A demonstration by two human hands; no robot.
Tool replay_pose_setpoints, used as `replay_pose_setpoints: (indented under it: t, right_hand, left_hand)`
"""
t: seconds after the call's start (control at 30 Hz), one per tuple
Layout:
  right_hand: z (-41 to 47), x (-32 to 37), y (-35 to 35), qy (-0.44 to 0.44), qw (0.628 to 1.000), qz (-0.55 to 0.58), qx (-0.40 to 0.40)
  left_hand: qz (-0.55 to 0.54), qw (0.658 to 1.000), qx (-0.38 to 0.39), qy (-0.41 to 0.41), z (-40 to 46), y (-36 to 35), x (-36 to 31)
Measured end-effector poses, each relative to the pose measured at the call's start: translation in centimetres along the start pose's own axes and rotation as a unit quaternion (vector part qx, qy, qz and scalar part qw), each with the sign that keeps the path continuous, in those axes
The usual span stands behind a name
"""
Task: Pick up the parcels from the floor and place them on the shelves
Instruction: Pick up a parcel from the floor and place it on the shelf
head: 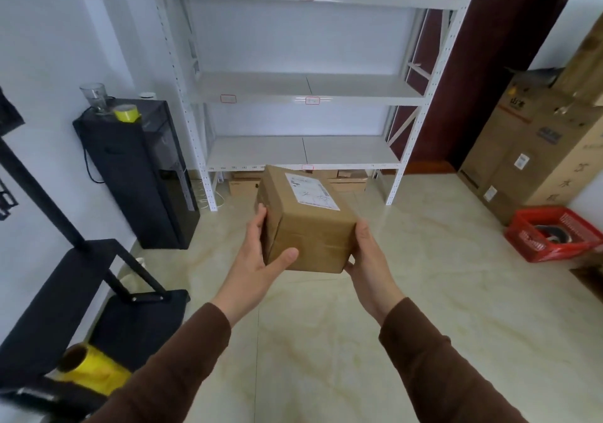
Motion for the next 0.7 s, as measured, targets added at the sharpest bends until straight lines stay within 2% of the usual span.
replay_pose_setpoints:
  t: [0.13, 0.23, 0.37, 0.53, 0.7]
  right_hand:
    - [7.6, -1.6, 0.3, -0.012, 0.999, 0.024, -0.038]
    - [14.4, -2.0, 0.2, 0.005, 0.998, 0.000, -0.057]
    - [24.0, -2.7, -0.7, 0.024, 0.999, -0.011, -0.040]
    - [36.5, -3.3, -3.1, 0.012, 1.000, -0.019, -0.011]
    - [47.7, -5.6, -8.5, -0.011, 1.000, -0.009, 0.026]
  left_hand:
    - [-0.012, 1.000, 0.024, 0.006, 8.1, 0.2, -0.3]
    - [-0.089, 0.994, 0.032, 0.059, 15.2, 0.6, 0.0]
    - [-0.163, 0.982, 0.022, 0.096, 25.1, 1.6, -0.3]
    - [-0.160, 0.981, -0.003, 0.113, 36.3, 4.8, -1.0]
    - [-0.160, 0.978, -0.045, 0.122, 46.0, 10.7, 1.0]
Point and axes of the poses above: each hand's wrist, its own z-axis towards the middle knuckle, its own y-axis out of the back of the hand, x = y × z, the point moved 9 cm from there along z, towards the middle knuckle, and after that the axes turned 8 degrees about y, right-handed, at the moved point
